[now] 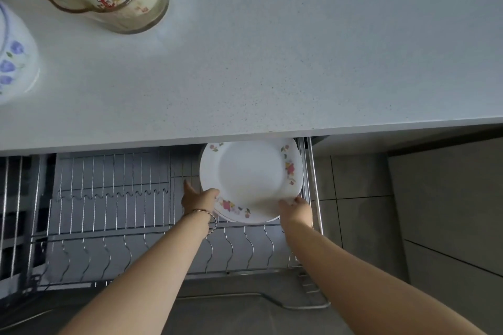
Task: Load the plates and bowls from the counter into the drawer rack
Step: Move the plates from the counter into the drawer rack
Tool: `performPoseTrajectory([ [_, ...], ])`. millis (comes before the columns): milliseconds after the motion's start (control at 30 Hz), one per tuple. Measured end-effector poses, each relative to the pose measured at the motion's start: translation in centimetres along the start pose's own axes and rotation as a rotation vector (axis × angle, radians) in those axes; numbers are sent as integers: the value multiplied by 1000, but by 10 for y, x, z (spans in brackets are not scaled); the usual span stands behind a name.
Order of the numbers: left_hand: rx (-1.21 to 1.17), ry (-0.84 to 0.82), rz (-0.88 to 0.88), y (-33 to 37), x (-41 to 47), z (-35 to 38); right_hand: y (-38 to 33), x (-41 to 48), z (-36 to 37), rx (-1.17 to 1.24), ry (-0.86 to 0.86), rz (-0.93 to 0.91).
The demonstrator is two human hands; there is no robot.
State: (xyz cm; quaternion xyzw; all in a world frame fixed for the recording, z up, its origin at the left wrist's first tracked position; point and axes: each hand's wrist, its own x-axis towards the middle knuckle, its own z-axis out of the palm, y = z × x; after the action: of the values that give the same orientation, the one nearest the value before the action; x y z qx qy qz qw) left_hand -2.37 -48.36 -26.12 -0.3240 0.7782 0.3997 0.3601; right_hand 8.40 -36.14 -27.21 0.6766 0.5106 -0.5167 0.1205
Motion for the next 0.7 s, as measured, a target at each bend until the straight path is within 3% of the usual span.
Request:
performPoseTrajectory([
  [100,-245,-217,-189,3,-5,4,0,1,2,10,7,24],
  [233,-44,-188,-137,2,-11,9,-1,-7,0,-107,-48,-14],
  [367,582,-162,117,12,-36,-10,-13,-25,-24,-406,-294,-36],
  [433,772,-214,255,23,-64,-16,-28,-43,-47,-549,-412,-58],
  [633,876,-352,568,86,-166,3,-95,-98,-166,-910,-489,-356],
  [700,854,-356,667,113,-209,26,-118,-106,-215,-854,-463,-383],
])
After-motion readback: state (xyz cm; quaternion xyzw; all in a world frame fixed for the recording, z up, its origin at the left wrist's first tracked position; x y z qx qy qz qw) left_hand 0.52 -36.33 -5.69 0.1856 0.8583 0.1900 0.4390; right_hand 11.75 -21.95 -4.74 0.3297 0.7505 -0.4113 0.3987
